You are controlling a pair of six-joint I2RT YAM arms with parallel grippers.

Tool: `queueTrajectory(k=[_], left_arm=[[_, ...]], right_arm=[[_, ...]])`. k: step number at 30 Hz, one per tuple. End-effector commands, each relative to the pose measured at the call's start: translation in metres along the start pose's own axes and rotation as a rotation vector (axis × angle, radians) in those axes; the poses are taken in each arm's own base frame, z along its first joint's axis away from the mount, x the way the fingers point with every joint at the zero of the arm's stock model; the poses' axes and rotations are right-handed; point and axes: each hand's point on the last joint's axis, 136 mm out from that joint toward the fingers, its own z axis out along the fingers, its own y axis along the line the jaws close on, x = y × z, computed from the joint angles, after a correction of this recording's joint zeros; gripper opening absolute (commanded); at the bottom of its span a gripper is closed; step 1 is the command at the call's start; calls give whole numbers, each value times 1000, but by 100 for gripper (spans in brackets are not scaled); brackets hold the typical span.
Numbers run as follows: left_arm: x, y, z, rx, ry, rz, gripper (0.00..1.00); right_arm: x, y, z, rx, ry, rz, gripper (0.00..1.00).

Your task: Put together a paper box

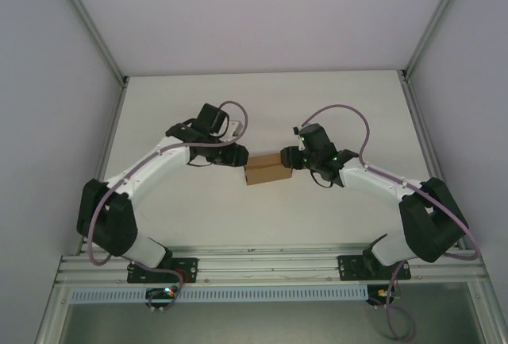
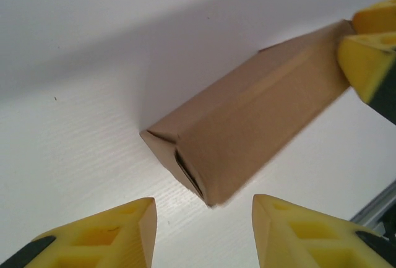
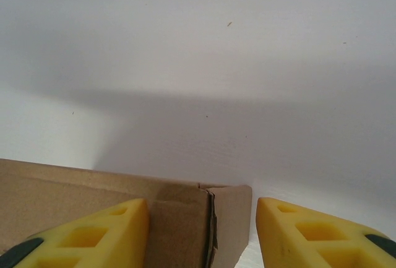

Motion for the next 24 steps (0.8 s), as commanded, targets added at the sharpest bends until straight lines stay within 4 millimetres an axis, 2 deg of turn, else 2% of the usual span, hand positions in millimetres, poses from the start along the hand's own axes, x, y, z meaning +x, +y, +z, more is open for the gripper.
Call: queueTrajectory(k=[1,4,6,8,13,17,21,24], left_arm=[[3,7,20,20,40,-50,41],[20,19,39,22,67,-82,34],[29,30,53,40,65,-141,21],[37,34,64,81,65,-184,15],[57,45,73,75,57,-195,14],[67,55,78,34,74,-193,14],[68,61,81,-7,80,-177,17],[60,57,77,-20,73,-145,24]], right_arm=[[42,-21,5,68,131,5,49],[44,-24,8,72,130,7,45],[47,-30,11,74,133,18,36],[51,-35,14,66,140,55,31],[59,-30,18,-27,129,100,21],[72,-39,22,-15,137,134,11],[78,-42,23,-26,138,165,10],[73,-41,19,-27,126,172,10]])
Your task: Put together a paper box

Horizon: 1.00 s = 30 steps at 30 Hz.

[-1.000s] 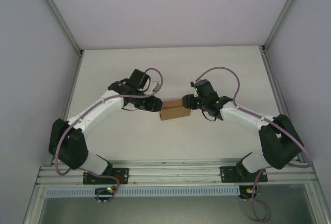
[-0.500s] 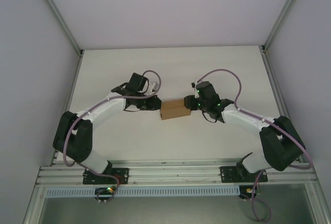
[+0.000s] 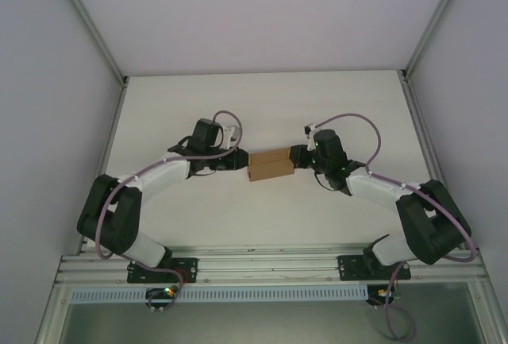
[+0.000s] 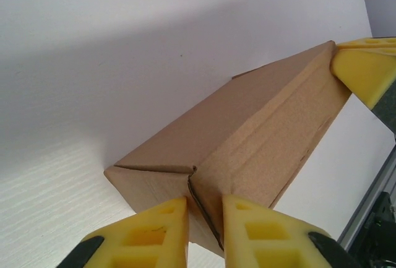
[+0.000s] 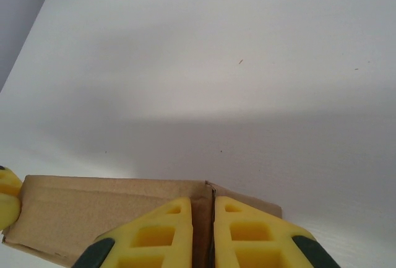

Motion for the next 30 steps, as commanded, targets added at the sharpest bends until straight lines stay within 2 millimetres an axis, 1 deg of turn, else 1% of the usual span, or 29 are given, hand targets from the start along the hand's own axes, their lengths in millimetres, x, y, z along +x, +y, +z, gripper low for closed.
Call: queueTrajectory(k=[1,3,5,6,7,9,10,11,13,14,15,18,20,21,23,24,26,27,29,30], left_arm=[[57,58,14,-247,192,-63,28],[44,51,11,-255,175,-26,34],[26,40,8,-253,139,10,47],[17,35,6,-248,121,23,55],[6,27,4,-235,96,42,60],[-12,15,0,-220,56,74,67],[-20,8,-2,-207,37,92,68],[-27,2,-5,-198,22,109,71],[-40,-9,-14,-189,-15,135,83],[-45,-14,-18,-184,-32,151,97],[-50,-18,-24,-181,-53,167,100],[-59,-22,-42,-196,-106,186,100],[-63,-16,-56,-226,-145,172,100],[-64,-9,-64,-252,-172,154,100],[-63,12,-79,-305,-219,101,100],[-62,26,-88,-339,-247,64,100],[-52,53,-101,-418,-277,-8,100],[-47,75,-112,-481,-294,-65,100],[-33,100,-123,-548,-298,-126,100],[-27,110,-128,-575,-302,-150,100]], right_arm=[[72,-38,-3,127,248,49,14],[60,-30,-6,117,242,31,24],[45,-19,-8,96,226,8,42],[38,-15,-9,89,216,-4,46],[29,-9,-10,79,205,-21,49],[13,-1,-11,77,187,-46,56],[4,3,-12,74,179,-61,60],[-3,7,-14,72,173,-74,64],[-16,14,-15,72,171,-100,75],[-20,17,-16,68,170,-119,79],[-26,19,-16,67,169,-143,100],[-39,33,-20,18,153,-262,99],[-42,48,-22,-69,139,-381,100],[-39,58,-24,-132,145,-462,100],[-29,76,-29,-250,180,-616,100],[-23,81,-30,-289,206,-697,100],[-12,82,-27,-310,259,-832,100],[-7,80,-24,-313,294,-906,99],[2,73,-14,-309,349,-1024,100],[11,70,-11,-336,388,-1082,100]])
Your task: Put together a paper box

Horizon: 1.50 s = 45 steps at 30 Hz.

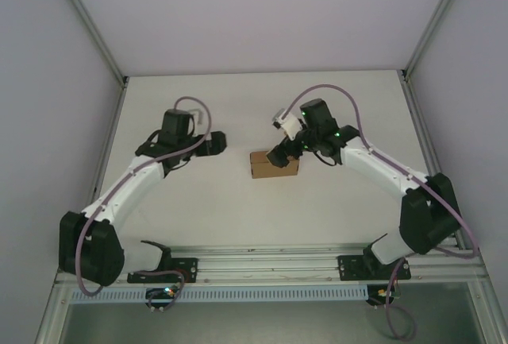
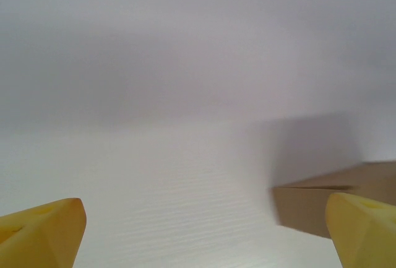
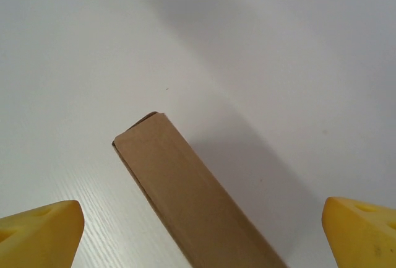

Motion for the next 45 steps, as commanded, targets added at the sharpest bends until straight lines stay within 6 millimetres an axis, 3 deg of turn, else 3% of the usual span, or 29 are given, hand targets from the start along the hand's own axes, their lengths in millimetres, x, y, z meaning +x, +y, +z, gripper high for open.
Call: queueTrajectory(k=[1,5,10,15,18,20,25,31,37,43,45], left_arm=[[24,48,-2,-164,24,-93,100],[36,64,-3,-179,9,-140,100],[38,61,-3,-142,17,-139,100],[39,59,-4,-129,18,-132,100],[40,59,-5,-127,15,-133,100],[40,59,-7,-127,9,-131,100],[40,61,-13,-135,-7,-133,100],[41,65,-22,-160,-30,-136,100],[44,66,-27,-156,-42,-139,100],[47,67,-35,-161,-59,-139,100],[48,66,-37,-152,-63,-137,100]], right_arm=[[34,21,16,-151,149,-301,100],[58,28,35,-229,295,-378,100],[72,0,59,-92,440,-437,98],[87,-3,66,-78,530,-477,87],[86,-8,66,-30,540,-503,77],[81,-14,64,14,529,-521,63],[53,-32,56,184,460,-556,43],[30,-58,43,482,469,-735,40],[44,-63,55,561,501,-809,40],[53,-61,72,589,420,-828,37],[63,-57,76,576,414,-826,44]])
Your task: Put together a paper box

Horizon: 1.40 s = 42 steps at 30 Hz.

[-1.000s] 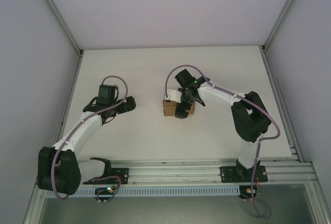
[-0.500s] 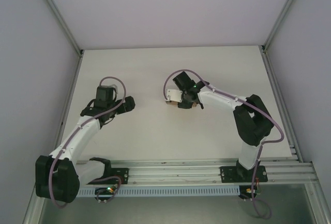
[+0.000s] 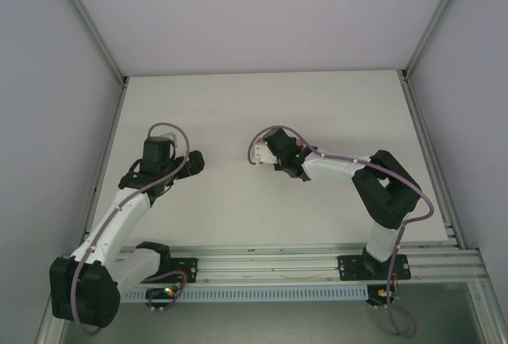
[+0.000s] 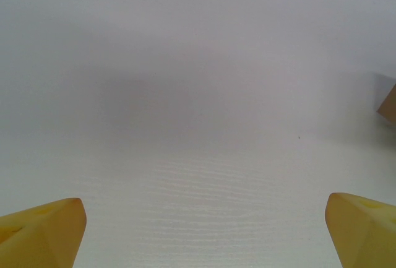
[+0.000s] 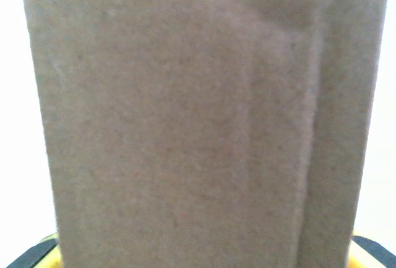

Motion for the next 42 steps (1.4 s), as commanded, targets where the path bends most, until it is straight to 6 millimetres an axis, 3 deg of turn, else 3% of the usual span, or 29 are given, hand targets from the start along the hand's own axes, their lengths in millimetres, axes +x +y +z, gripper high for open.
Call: queueTrajectory(k=[1,5,8,13,17,20,22,24,27,29,32,34,37,39,41,42], left_arm=[[6,7,-4,-14,0,-19,100],[6,4,-6,8,-13,-11,100],[4,4,-7,7,-22,4,100],[-7,5,-10,-15,-61,20,100],[-28,8,-18,-54,-143,48,100],[-49,18,-23,-127,-247,76,100],[-61,26,-20,-181,-333,157,100],[-69,38,-16,-255,-423,219,100],[-68,49,-4,-312,-540,359,100],[-65,59,0,-321,-645,364,100],[-54,64,13,-247,-706,375,100],[-59,65,17,-248,-727,364,100],[-71,60,31,-210,-711,407,100],[-71,62,48,-201,-656,425,100],[-67,78,67,-189,-648,376,100],[-75,81,66,-205,-700,380,100]], right_arm=[[-3,2,5,45,-16,5,51],[-3,19,-11,-81,-27,50,77],[-8,25,-34,-135,-85,71,87],[-15,31,-93,-302,-153,158,100],[-21,14,-137,-286,-286,267,100],[-17,-15,-161,-164,-414,412,100],[-1,-45,-172,-65,-477,606,100],[34,-67,-171,3,-500,830,100],[104,-78,-147,125,-449,1117,100],[160,-78,-127,272,-360,1313,100],[206,-63,-103,363,-329,1455,100],[218,-57,-91,361,-336,1508,100],[218,-55,-73,364,-355,1475,100],[225,-54,-63,415,-364,1500,100],[231,-47,-51,423,-366,1530,100],[232,-44,-44,415,-370,1536,100]])
